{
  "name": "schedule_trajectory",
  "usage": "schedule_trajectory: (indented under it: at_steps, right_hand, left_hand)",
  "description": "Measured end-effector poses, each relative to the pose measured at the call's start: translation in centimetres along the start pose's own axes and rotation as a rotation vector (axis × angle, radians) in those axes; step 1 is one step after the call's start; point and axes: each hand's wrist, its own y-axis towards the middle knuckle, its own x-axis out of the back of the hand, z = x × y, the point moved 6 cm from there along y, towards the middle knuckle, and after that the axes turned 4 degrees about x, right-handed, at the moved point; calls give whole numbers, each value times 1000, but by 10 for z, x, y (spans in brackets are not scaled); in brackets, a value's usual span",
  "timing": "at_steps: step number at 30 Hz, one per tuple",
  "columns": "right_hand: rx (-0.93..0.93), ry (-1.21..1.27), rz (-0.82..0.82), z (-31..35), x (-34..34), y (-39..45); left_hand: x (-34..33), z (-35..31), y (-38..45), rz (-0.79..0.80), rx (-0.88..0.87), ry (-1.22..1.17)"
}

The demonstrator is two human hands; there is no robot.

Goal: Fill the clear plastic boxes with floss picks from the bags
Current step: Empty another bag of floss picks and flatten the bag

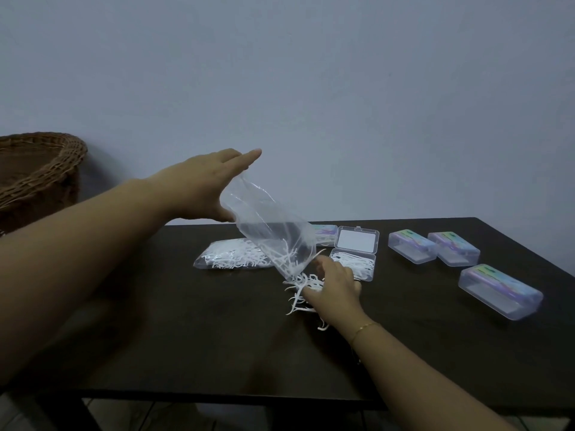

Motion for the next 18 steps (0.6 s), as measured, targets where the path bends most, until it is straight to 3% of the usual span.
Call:
schedule_trajectory:
  at_steps: [8,18]
  right_hand:
    - [77,96,126,11,-1,-2]
    - [57,191,22,4,5,0]
  left_hand:
    - [-7,-4,0,4,-2,-63]
    - [-5,0,0,-16,10,-78]
